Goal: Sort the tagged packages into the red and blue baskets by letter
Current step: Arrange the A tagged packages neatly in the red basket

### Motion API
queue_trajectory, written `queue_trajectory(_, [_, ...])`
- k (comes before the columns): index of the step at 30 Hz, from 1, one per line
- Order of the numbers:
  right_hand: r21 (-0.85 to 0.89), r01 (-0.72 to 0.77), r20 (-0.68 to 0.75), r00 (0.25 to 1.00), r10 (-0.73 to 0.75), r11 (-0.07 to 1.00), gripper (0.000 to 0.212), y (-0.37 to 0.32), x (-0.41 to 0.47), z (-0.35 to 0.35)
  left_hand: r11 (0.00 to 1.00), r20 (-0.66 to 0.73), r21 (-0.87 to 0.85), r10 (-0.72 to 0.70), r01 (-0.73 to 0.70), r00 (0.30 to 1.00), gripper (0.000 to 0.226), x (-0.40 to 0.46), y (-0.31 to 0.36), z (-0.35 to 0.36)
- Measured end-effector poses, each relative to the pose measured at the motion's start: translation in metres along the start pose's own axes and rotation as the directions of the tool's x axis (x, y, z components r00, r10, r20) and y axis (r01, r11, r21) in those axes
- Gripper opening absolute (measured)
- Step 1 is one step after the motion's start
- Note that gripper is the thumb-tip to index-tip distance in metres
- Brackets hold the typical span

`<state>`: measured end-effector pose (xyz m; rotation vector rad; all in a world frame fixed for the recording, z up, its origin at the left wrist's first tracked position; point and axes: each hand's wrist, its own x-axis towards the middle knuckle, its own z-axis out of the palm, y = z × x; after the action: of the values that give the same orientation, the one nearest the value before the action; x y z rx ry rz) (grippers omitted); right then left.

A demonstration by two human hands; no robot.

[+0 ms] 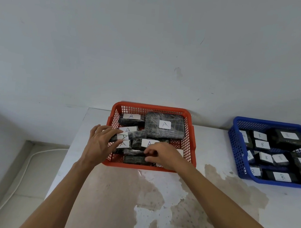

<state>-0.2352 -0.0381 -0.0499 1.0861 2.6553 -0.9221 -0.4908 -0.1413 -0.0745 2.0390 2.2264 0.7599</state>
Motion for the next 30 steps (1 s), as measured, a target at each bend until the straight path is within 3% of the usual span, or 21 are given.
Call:
queue_trajectory(7, [-0.229, -0.183, 0.052, 0.978, 0.200, 0.956, 0.049, -0.015, 0.028, 0.018, 1.000, -0.014, -0.002, -0.011, 0.010, 1.000, 0.046, -0.009, -0.008, -0.010])
queue_trajectory(12, [0.128, -0.223, 0.044, 0.975, 0.219, 0.966, 0.034, -0.001, 0.022, 0.021, 1.000, -0.003, -0.013, -0.011, 0.011, 1.000, 0.049, -0.011, -0.011, -0.008])
queue_trajectory(20, [0.522, -0.158, 0.062, 0.987, 0.148, 0.838, 0.027, 0.011, 0.014, 0.015, 1.000, 0.027, -0.014, -0.023, 0.023, 0.999, 0.050, -0.008, -0.011, -0.009])
queue_trajectory(30, [0.396, -0.229, 0.201, 0.967, 0.159, 0.889, 0.035, 0.020, 0.008, 0.001, 0.998, 0.064, 0.015, -0.060, 0.059, 0.996, 0.043, -0.007, -0.005, -0.008])
